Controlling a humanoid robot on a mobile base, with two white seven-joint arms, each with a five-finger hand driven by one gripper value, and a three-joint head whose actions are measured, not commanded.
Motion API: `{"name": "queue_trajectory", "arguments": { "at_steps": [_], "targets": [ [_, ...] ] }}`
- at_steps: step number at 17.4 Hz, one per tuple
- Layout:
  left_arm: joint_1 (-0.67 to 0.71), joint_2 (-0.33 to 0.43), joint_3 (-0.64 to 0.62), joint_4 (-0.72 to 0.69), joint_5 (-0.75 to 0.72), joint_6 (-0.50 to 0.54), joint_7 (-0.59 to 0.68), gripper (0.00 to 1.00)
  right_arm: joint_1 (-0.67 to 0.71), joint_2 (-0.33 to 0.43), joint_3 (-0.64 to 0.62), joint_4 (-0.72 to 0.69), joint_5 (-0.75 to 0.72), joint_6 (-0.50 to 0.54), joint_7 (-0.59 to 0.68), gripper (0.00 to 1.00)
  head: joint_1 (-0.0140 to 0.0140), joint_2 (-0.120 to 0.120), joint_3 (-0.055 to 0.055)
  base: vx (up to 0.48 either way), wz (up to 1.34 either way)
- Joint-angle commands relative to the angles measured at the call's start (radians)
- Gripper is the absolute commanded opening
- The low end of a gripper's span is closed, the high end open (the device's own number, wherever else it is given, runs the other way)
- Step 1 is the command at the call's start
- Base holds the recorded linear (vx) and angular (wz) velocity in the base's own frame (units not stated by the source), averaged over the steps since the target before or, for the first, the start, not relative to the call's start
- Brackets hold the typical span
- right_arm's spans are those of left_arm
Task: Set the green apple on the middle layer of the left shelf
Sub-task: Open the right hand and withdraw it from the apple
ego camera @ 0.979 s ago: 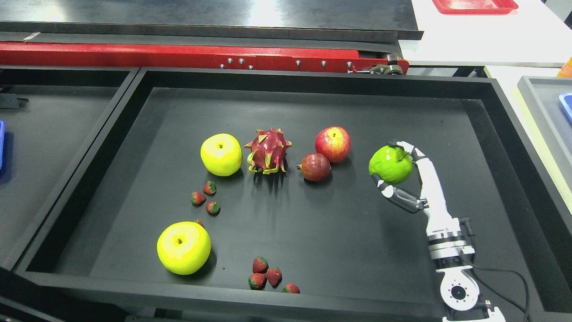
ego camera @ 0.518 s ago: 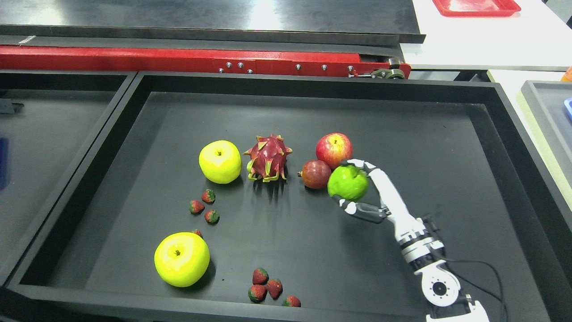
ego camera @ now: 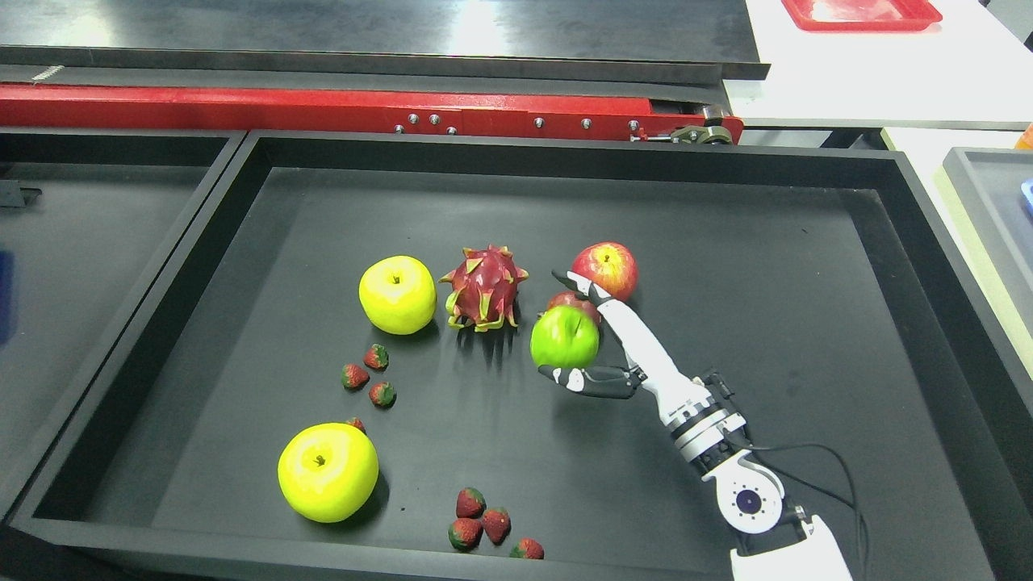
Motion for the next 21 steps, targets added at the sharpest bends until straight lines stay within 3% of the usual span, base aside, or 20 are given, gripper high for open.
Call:
{"name": "queue_trajectory", "arguments": {
  "at_steps": [1, 3, 9, 13, 21],
  "targets": [
    [0.000, 0.017, 0.000, 0.001, 0.000, 0.000, -0.001, 1.00, -0.001, -0.015, 0.009, 0.014, -0.014, -0.009, -0.011, 1.00, 0.0000, 0.000, 0.000, 0.000, 0.00],
    [0.000, 0.017, 0.000, 0.000, 0.000, 0.000, -0.001, 1.00, 0.001, -0.015, -0.037, 0.016, -0.044, -0.002, -0.034, 1.00, 0.0000, 0.000, 0.000, 0.000, 0.00],
    [0.000, 0.017, 0.000, 0.000, 0.000, 0.000, -0.001, 1.00, 0.100, -0.015, -0.165, 0.016, -0.380, 0.026, -0.076, 1.00, 0.0000, 0.000, 0.000, 0.000, 0.00],
    [0.000, 0.017, 0.000, 0.000, 0.000, 0.000, -0.001, 1.00, 0.157, -0.015, -0.169, 0.016, -0.449, 0.023, -0.079, 1.00, 0.0000, 0.000, 0.000, 0.000, 0.00],
    [0.000, 0.017, 0.000, 0.000, 0.000, -0.001, -0.001, 1.00, 0.157, -0.015, -0.166, 0.013, -0.454, 0.023, -0.079, 1.00, 0.0000, 0.000, 0.000, 0.001, 0.00]
  ]
}}
